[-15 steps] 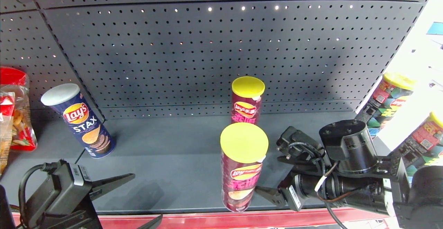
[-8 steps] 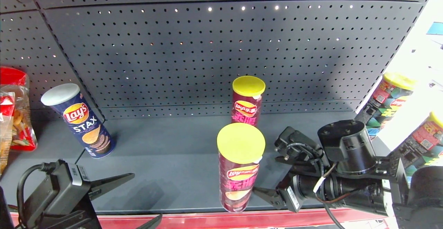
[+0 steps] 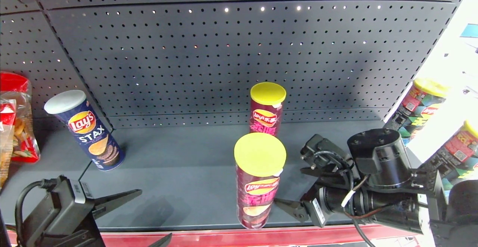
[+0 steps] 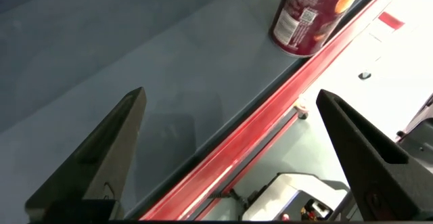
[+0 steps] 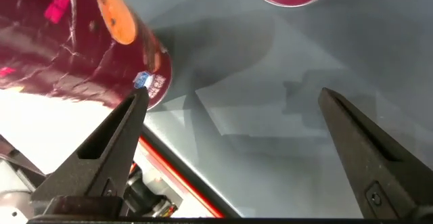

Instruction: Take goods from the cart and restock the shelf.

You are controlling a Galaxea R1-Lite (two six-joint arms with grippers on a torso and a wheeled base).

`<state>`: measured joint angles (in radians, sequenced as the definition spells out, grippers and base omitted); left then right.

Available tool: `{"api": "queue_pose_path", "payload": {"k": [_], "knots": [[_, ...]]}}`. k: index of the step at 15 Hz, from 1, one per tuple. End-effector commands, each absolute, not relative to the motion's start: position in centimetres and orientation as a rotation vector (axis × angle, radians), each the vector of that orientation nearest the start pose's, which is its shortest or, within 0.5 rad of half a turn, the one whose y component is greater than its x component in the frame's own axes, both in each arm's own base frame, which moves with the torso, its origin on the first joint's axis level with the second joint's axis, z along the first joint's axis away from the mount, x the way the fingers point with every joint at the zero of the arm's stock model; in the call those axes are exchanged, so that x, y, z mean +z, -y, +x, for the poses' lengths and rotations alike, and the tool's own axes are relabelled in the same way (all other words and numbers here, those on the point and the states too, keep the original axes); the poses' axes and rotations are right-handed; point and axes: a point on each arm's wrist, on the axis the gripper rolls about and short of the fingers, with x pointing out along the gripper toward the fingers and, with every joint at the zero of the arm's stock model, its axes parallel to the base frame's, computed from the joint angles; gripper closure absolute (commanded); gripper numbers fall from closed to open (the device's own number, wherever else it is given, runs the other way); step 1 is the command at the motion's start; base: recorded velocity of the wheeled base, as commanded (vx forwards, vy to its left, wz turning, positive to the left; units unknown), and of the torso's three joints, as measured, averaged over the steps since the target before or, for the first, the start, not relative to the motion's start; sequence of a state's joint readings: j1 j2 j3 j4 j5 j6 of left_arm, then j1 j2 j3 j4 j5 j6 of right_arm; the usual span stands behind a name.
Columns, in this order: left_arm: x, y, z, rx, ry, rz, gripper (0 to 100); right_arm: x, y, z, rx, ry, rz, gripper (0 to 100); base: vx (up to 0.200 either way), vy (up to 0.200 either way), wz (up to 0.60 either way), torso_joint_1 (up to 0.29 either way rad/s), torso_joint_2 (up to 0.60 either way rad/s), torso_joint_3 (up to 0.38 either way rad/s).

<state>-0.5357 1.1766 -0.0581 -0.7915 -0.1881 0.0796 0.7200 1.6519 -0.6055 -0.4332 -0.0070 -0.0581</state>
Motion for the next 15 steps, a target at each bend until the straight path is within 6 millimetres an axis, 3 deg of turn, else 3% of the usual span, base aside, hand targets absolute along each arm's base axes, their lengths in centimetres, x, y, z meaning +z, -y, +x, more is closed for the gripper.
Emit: {"api": "queue_pose_path", "payload": {"k": [1, 5, 8, 13, 15], "knots": [[11.9, 6.1, 10.1, -0.702, -0.289, 0.126, 0, 13.7, -16.6, 18.9, 0.703, -0.527, -0.26, 0, 0.0, 0.0, 0.0, 0.0, 0.0, 0.0], [12.4, 4.2, 9.0, -0.588, -0.229, 0.103, 0, 17.1, -14.6, 15.9, 0.723, -0.379, -0.238, 0, 0.0, 0.0, 0.0, 0.0, 0.0, 0.0], [12.4, 2.6, 6.8, -0.509, -0.232, 0.093, 0, 18.8, -12.7, 13.5, 0.735, -0.265, -0.25, 0, 0.0, 0.0, 0.0, 0.0, 0.0, 0.0], [12.6, 0.1, -1.1, -0.497, -0.321, 0.096, 0, 20.5, -8.3, 8.9, 0.73, -0.125, -0.205, 0, 0.0, 0.0, 0.0, 0.0, 0.0, 0.0], [11.0, -0.6, -3.2, -0.508, -0.273, 0.097, 0, 20.9, -6.4, 6.8, 0.731, -0.077, -0.185, 0, 0.0, 0.0, 0.0, 0.0, 0.0, 0.0]]}}
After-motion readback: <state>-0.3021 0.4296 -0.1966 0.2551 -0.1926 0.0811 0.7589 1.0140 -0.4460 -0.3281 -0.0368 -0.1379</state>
